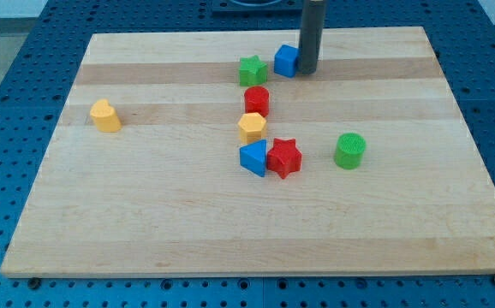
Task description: Place the blue cube diagonal to the yellow heart
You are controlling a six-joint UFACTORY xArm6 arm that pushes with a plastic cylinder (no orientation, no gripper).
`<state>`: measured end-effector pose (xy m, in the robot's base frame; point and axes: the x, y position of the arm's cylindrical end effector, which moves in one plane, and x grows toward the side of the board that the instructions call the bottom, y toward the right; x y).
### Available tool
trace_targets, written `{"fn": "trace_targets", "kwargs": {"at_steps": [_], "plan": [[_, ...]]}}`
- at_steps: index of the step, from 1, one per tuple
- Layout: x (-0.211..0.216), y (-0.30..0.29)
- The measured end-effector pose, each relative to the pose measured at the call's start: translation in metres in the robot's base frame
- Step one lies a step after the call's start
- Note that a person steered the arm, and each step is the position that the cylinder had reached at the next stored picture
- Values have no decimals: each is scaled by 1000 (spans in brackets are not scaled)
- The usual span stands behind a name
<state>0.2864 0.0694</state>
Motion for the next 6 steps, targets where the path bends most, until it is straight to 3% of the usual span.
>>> {"fn": "trace_targets", "kwargs": {"at_steps": [2,6], "plan": [[-29,-41],[-36,-129]]}}
